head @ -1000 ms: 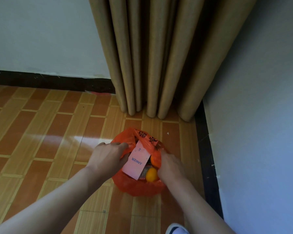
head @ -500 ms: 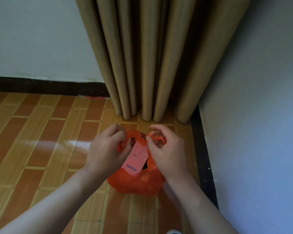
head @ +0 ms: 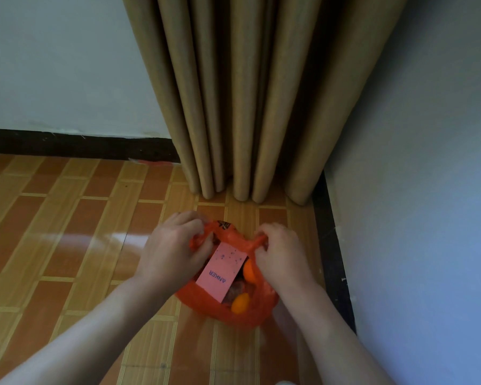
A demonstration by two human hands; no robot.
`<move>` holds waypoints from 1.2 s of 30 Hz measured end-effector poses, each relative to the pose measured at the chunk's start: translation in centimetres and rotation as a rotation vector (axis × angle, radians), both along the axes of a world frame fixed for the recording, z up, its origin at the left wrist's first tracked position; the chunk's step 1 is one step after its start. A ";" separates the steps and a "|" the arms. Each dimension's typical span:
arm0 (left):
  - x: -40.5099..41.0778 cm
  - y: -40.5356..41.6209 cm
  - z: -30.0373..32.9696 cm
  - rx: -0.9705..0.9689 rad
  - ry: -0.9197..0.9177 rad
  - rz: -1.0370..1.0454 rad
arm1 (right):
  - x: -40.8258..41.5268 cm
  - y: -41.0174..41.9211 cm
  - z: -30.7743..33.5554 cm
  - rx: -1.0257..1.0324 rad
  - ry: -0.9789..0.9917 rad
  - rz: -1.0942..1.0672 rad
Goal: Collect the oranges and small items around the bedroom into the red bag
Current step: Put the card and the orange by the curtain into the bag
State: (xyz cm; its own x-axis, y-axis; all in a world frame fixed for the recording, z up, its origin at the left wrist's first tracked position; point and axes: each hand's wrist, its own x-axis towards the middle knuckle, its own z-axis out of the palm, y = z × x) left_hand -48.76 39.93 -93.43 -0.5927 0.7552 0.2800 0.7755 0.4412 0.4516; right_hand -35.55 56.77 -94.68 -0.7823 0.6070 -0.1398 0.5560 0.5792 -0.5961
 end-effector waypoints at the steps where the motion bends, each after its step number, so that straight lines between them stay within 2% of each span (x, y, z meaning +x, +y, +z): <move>1: 0.0 0.0 0.3 0.016 -0.009 0.011 | 0.0 0.0 0.5 -0.025 -0.013 0.014; 3: 0.1 0.3 1.9 0.118 -0.034 0.029 | 0.2 -0.2 2.2 -0.073 0.047 0.045; 7: 0.3 1.9 5.0 0.287 0.005 -0.009 | 0.5 -1.0 5.9 -0.201 0.481 -0.054; 8: 0.4 2.2 5.0 0.290 0.000 -0.018 | 0.5 -0.8 6.0 -0.208 0.534 -0.087; 11: 0.7 2.7 4.1 0.251 -0.070 -0.017 | 0.6 -0.8 5.7 -0.208 0.519 -0.086; 15: 0.9 3.0 5.4 0.347 -0.069 -0.048 | 0.7 -1.0 6.4 -0.283 0.770 -0.122; 18: 0.5 3.3 5.7 0.306 -0.084 -0.018 | 0.2 -0.5 5.8 -0.245 0.646 -0.085; 21: 0.4 3.0 4.0 0.192 -0.108 0.012 | 0.2 -0.2 4.3 -0.072 0.497 -0.039; 28: -0.2 3.9 3.0 0.121 -0.047 0.018 | 0.0 0.9 3.2 0.124 0.410 -0.001; 32: -0.7 5.3 3.0 0.114 -0.050 0.046 | 0.0 1.5 2.8 0.139 0.402 -0.018; 36: -0.8 6.4 3.6 0.120 -0.122 0.065 | 0.1 1.5 2.6 0.052 0.417 -0.061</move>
